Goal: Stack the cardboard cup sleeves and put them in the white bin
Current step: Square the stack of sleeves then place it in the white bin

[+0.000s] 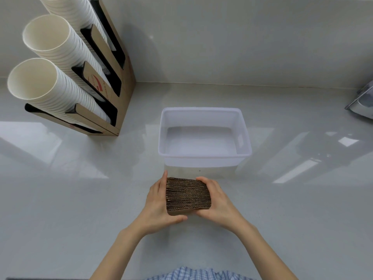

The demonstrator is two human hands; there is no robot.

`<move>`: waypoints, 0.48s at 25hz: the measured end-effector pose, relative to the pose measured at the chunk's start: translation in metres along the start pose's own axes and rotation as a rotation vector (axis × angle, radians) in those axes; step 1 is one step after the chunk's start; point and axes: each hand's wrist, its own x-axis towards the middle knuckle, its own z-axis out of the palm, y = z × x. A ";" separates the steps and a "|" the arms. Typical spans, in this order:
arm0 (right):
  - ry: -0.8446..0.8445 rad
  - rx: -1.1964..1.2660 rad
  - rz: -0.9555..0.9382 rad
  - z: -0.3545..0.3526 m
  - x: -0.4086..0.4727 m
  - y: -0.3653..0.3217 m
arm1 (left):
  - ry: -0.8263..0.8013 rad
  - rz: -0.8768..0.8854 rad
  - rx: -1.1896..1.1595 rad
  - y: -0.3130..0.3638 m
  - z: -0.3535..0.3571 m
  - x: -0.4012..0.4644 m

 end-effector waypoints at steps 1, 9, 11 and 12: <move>0.009 0.020 0.015 0.000 0.001 0.000 | 0.023 0.004 -0.018 0.000 0.000 0.000; 0.043 0.303 0.122 0.006 -0.005 0.002 | 0.151 0.042 -0.200 0.000 0.006 0.004; 0.030 0.381 0.142 0.008 -0.006 0.006 | 0.139 0.038 -0.217 0.002 0.007 0.002; 0.035 0.412 0.148 0.010 -0.007 0.008 | 0.128 0.038 -0.214 0.001 0.008 0.003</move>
